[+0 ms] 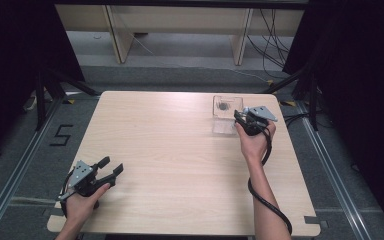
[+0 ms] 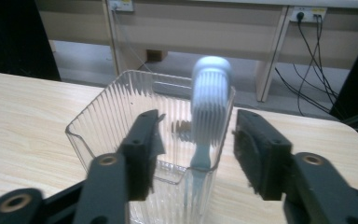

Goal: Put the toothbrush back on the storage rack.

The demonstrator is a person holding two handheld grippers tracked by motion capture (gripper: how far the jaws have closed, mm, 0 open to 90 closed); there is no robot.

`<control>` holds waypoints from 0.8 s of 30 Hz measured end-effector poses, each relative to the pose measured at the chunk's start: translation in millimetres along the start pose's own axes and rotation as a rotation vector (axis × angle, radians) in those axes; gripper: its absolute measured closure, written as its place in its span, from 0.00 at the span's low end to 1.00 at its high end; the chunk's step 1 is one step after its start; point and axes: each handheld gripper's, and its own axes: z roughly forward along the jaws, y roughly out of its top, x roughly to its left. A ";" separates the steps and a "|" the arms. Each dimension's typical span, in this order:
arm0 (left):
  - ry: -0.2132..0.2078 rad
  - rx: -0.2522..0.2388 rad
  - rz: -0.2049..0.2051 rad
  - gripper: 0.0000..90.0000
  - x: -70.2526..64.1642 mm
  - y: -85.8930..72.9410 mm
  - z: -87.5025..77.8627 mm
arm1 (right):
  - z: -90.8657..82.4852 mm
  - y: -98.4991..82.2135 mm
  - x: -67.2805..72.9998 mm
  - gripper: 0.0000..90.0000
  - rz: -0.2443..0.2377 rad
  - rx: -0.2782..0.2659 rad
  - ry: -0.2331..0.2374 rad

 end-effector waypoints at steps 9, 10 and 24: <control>0.001 -0.002 -0.002 0.38 0.0 -0.1 -0.2 | -7.3 -1.7 -3.4 0.48 0.010 0.027 -0.003; 0.001 -0.001 -0.003 0.38 0.1 0.0 -0.2 | -7.1 -2.1 -5.0 0.48 -0.008 0.021 0.003; 0.006 0.003 0.001 0.39 -0.6 0.1 -0.6 | -23.9 -16.2 -1.6 0.45 0.046 0.070 0.047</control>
